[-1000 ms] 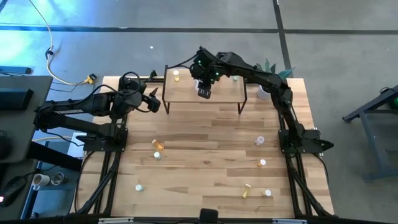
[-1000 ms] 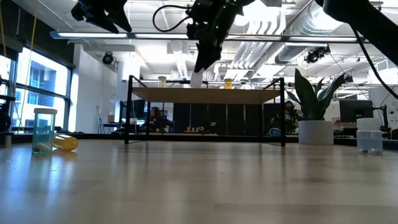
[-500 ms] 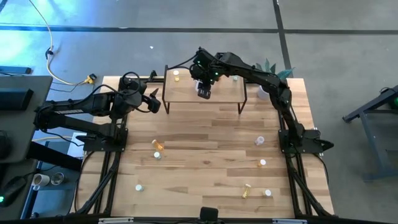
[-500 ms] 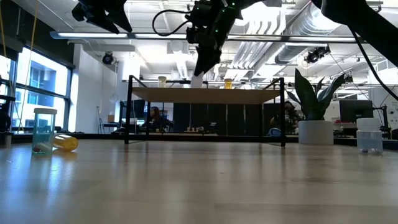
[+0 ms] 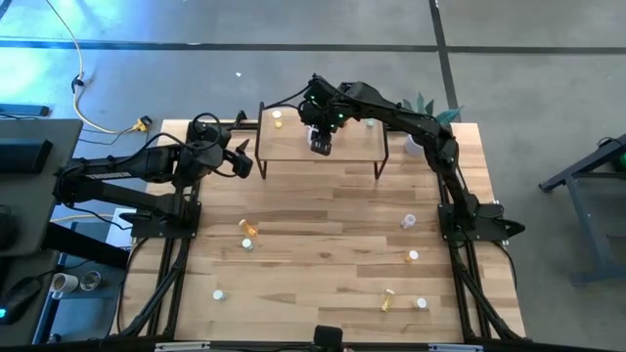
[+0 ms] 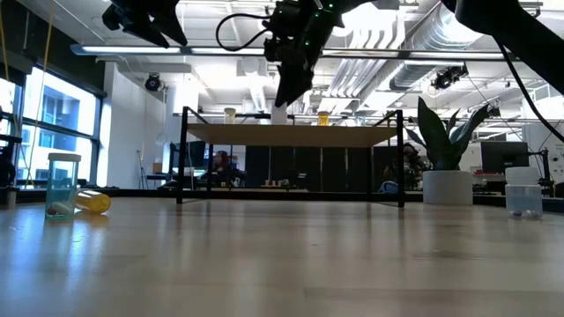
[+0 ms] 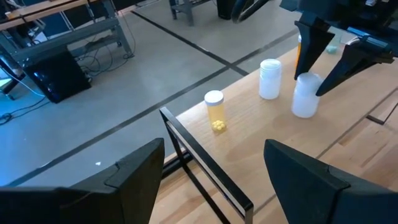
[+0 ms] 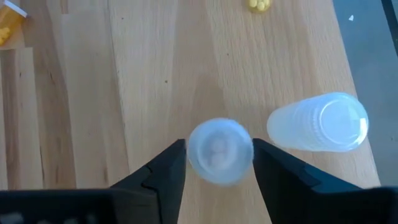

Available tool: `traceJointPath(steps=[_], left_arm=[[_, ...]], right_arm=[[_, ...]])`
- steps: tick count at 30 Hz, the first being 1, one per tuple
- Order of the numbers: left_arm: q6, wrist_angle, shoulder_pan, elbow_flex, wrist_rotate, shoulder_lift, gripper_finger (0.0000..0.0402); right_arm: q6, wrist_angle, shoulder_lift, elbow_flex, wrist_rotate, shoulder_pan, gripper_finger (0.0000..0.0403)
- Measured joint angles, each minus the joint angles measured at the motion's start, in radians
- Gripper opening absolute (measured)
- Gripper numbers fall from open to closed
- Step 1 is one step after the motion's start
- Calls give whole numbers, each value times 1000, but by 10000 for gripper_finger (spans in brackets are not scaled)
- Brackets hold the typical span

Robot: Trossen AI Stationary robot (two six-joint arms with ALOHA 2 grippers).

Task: Pick and place medicine bottles onto shelf by color
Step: Put the bottom white medicine bottle on the shelf aligned with the other white medicine bottle, then put the top blue medicine bottle on the shelf aligned with the other blue medicine bottle

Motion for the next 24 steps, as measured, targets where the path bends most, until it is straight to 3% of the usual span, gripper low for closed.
traceJointPath(steps=[24], left_arm=[[-1,0,0,0,7,0,266]], right_arm=[[0,60,0,9,10,-1,167]])
